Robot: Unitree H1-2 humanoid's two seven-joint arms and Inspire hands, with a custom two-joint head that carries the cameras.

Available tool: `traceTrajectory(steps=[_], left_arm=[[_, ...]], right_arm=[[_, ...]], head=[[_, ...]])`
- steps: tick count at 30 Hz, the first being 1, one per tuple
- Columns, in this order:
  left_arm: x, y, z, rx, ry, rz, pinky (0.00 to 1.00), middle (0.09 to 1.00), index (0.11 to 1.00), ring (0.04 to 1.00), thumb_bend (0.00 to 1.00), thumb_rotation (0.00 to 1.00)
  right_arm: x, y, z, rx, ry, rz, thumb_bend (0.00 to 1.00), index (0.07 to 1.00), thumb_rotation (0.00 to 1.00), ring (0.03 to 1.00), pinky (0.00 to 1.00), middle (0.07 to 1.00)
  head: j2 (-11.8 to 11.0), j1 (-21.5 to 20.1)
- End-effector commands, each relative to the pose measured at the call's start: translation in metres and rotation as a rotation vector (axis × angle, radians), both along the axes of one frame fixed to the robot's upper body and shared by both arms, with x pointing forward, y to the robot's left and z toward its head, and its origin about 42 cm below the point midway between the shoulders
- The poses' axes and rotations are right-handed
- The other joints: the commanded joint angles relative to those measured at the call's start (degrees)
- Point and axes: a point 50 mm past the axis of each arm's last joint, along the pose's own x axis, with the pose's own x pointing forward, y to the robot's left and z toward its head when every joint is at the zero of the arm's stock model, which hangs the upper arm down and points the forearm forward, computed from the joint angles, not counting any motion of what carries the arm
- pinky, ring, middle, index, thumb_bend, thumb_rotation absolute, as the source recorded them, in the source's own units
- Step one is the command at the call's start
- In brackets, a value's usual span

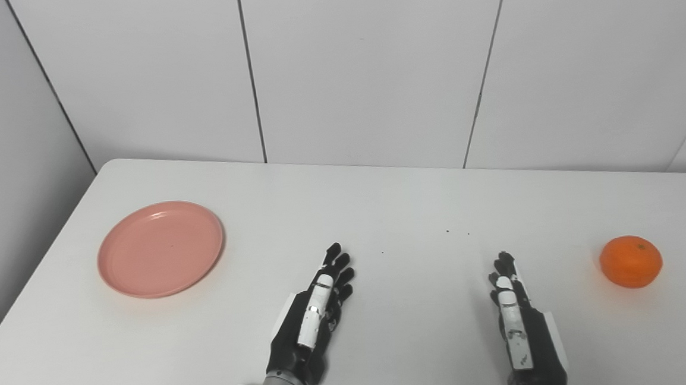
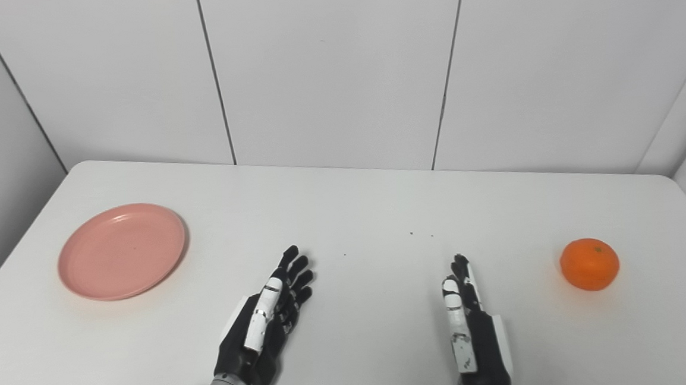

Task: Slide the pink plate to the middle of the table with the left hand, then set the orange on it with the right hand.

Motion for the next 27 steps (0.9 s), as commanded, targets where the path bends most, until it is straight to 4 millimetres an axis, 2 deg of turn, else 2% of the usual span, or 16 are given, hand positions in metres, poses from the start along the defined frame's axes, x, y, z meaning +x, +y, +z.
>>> traceTrajectory(steps=[1,10,27], left_arm=[[0.002,-0.014,0.008,-0.033,-0.049,-0.004,1.00,0.995,0.991,0.986,0.40,1.00],[0.001,-0.026,0.005,-0.035,-0.041,0.003,1.00,0.989,0.988,0.979,0.39,1.00],[0.002,-0.028,0.001,-0.020,-0.060,0.007,0.99,0.987,0.985,0.979,0.39,1.00]], right_arm=[[0.002,-0.003,0.008,0.012,-0.073,0.014,0.23,0.984,1.00,0.984,1.00,0.991],[0.001,-0.013,0.002,0.014,-0.089,0.046,0.25,0.994,1.00,0.985,1.00,0.996],[0.001,-0.012,0.001,0.018,-0.076,0.048,0.22,0.999,1.00,0.993,1.00,1.000]], head=[[-0.5,1.2],[-2.0,3.4],[-2.6,4.0]])
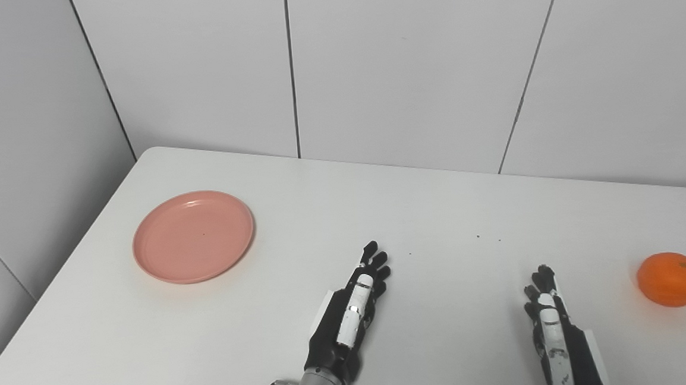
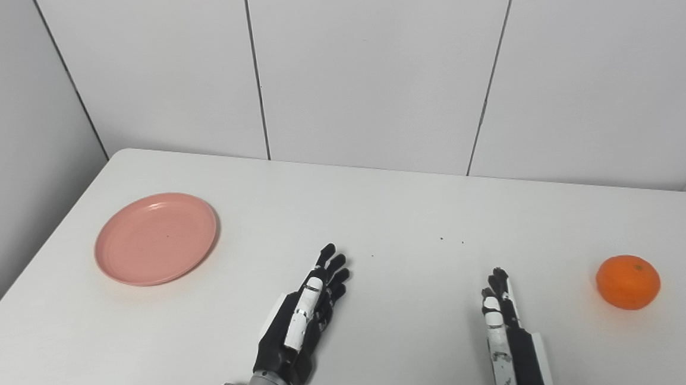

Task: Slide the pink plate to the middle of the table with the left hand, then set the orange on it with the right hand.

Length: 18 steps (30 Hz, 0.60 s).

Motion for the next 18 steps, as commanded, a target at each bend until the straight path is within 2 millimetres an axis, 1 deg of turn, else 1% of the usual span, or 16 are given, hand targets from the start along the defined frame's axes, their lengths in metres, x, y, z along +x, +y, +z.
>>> traceTrajectory(steps=[1,6,12,18], left_arm=[[0.002,-0.009,0.007,-0.015,-0.043,-0.014,0.99,0.988,0.985,0.979,0.40,1.00],[0.004,-0.005,0.010,-0.010,-0.047,-0.018,0.99,0.986,0.984,0.977,0.40,1.00],[0.009,0.001,0.020,-0.011,-0.064,-0.006,0.98,0.975,0.973,0.964,0.40,1.00],[0.016,0.010,0.040,-0.019,-0.101,-0.006,1.00,0.973,0.962,0.966,0.41,1.00]], right_arm=[[0.001,0.001,0.009,0.007,-0.058,0.004,0.22,0.999,1.00,0.993,1.00,1.000],[0.001,0.001,0.007,-0.004,-0.062,-0.002,0.21,0.993,1.00,0.987,1.00,0.996],[0.002,0.001,0.007,-0.004,-0.057,0.002,0.21,0.997,1.00,0.991,1.00,0.999],[0.002,0.000,0.007,-0.008,-0.055,0.002,0.21,1.000,1.00,0.993,1.00,1.000]], head=[[0.0,0.1],[-0.2,0.5],[-0.4,1.2],[-0.4,1.6]])
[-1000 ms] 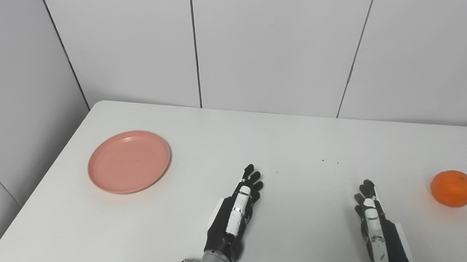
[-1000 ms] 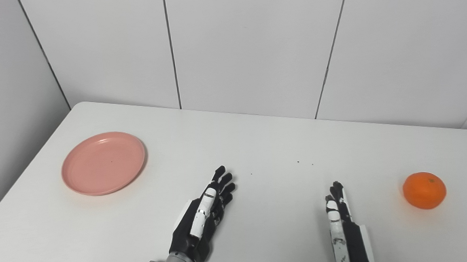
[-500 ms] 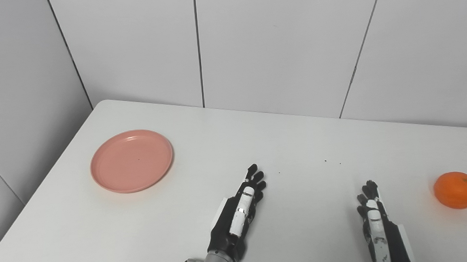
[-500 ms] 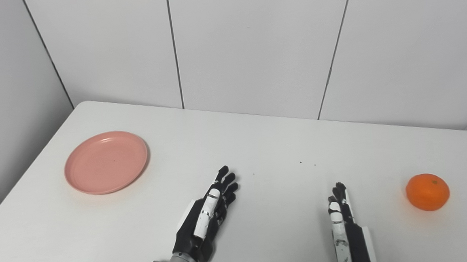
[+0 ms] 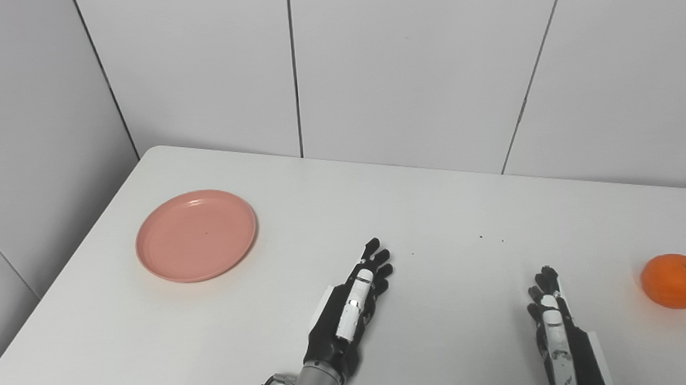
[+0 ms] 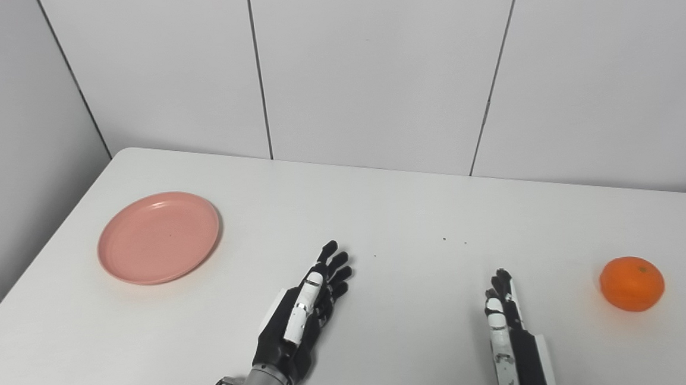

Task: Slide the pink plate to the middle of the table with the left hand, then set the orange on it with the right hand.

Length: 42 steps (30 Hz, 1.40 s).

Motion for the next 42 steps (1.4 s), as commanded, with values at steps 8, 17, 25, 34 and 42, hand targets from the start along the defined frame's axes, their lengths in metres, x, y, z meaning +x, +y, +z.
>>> traceTrajectory(steps=[8,17,25,34,42], left_arm=[[0.016,0.012,0.053,0.014,-0.138,-0.036,0.96,0.959,0.948,0.946,0.43,1.00],[0.029,0.025,0.084,0.005,-0.196,-0.042,0.94,0.945,0.936,0.928,0.43,1.00],[0.048,0.049,0.119,0.005,-0.244,0.013,0.94,0.955,0.946,0.940,0.41,1.00],[0.068,0.094,0.144,0.020,-0.297,0.119,0.95,0.948,0.937,0.941,0.38,1.00],[0.082,0.136,0.165,0.032,-0.327,0.188,0.92,0.940,0.927,0.927,0.38,1.00]], right_arm=[[0.002,0.001,0.009,0.006,-0.054,0.004,0.21,1.000,1.00,0.995,1.00,1.000],[0.003,-0.001,0.008,0.004,-0.050,-0.001,0.21,0.998,1.00,0.991,1.00,0.998],[0.003,-0.003,0.006,0.003,-0.050,0.002,0.22,0.992,1.00,0.982,1.00,0.990],[0.003,-0.006,0.004,0.008,-0.049,0.014,0.20,1.000,1.00,0.993,1.00,1.000],[0.003,-0.006,0.005,0.010,-0.049,0.011,0.20,1.000,1.00,0.994,1.00,1.000]], head=[[0.1,0.8],[0.0,1.3],[-0.3,1.9],[-0.3,2.2],[-0.2,2.6]])
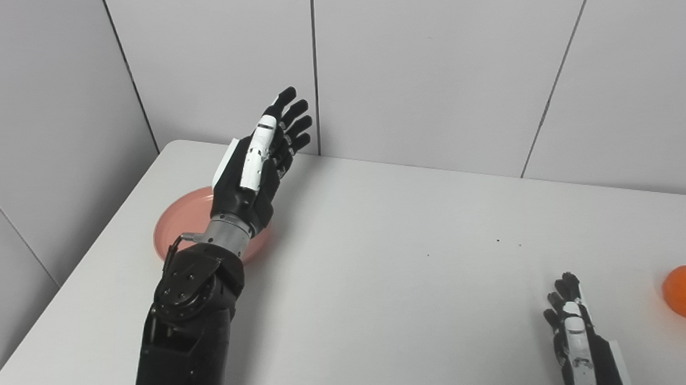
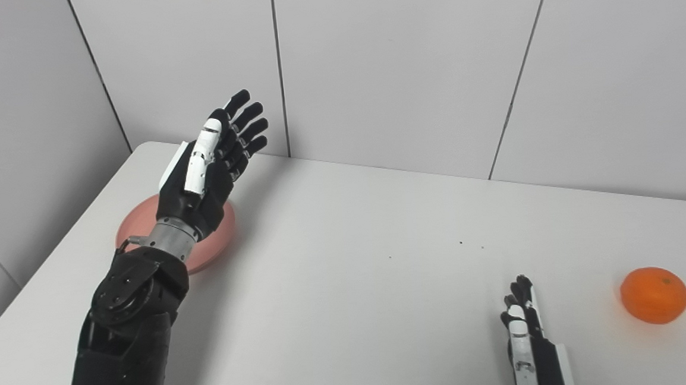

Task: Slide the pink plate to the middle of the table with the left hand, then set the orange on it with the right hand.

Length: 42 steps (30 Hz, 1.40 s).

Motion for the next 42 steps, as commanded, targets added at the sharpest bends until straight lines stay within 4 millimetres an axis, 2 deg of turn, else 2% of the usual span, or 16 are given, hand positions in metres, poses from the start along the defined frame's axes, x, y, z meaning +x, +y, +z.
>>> traceTrajectory(steps=[1,6,10,22,35,42], left_arm=[[0.007,0.011,0.029,0.009,-0.078,0.014,0.92,0.941,0.929,0.929,0.38,1.00],[0.011,0.028,0.037,0.024,-0.090,0.059,0.91,0.941,0.926,0.926,0.40,1.00],[0.014,0.042,0.043,0.015,-0.092,0.102,0.89,0.899,0.899,0.893,0.39,1.00],[0.013,0.101,0.051,-0.019,-0.075,0.223,0.89,0.901,0.884,0.896,0.38,1.00],[0.009,0.157,0.041,-0.051,-0.022,0.312,0.92,0.912,0.902,0.912,0.37,1.00],[0.004,0.176,0.029,-0.074,0.014,0.356,0.91,0.891,0.884,0.892,0.36,1.00]], right_arm=[[0.002,-0.001,0.007,-0.002,-0.048,0.007,0.20,1.000,1.00,0.994,1.00,1.000],[0.002,-0.002,0.007,0.000,-0.051,0.004,0.19,0.999,1.00,0.992,1.00,1.000],[0.002,-0.002,0.007,0.001,-0.046,0.000,0.19,0.996,1.00,0.988,1.00,0.996],[0.001,-0.004,0.006,0.009,-0.044,0.003,0.20,1.000,1.00,0.987,1.00,0.998],[0.002,-0.008,0.006,0.007,-0.044,0.004,0.19,0.998,1.00,0.990,1.00,0.998],[0.003,-0.009,0.006,0.022,-0.049,0.001,0.18,0.996,1.00,0.985,1.00,0.993]], head=[[0.0,0.0],[-0.1,0.4],[-0.2,0.7],[-0.2,1.3],[-0.6,2.6],[-0.7,2.8]])
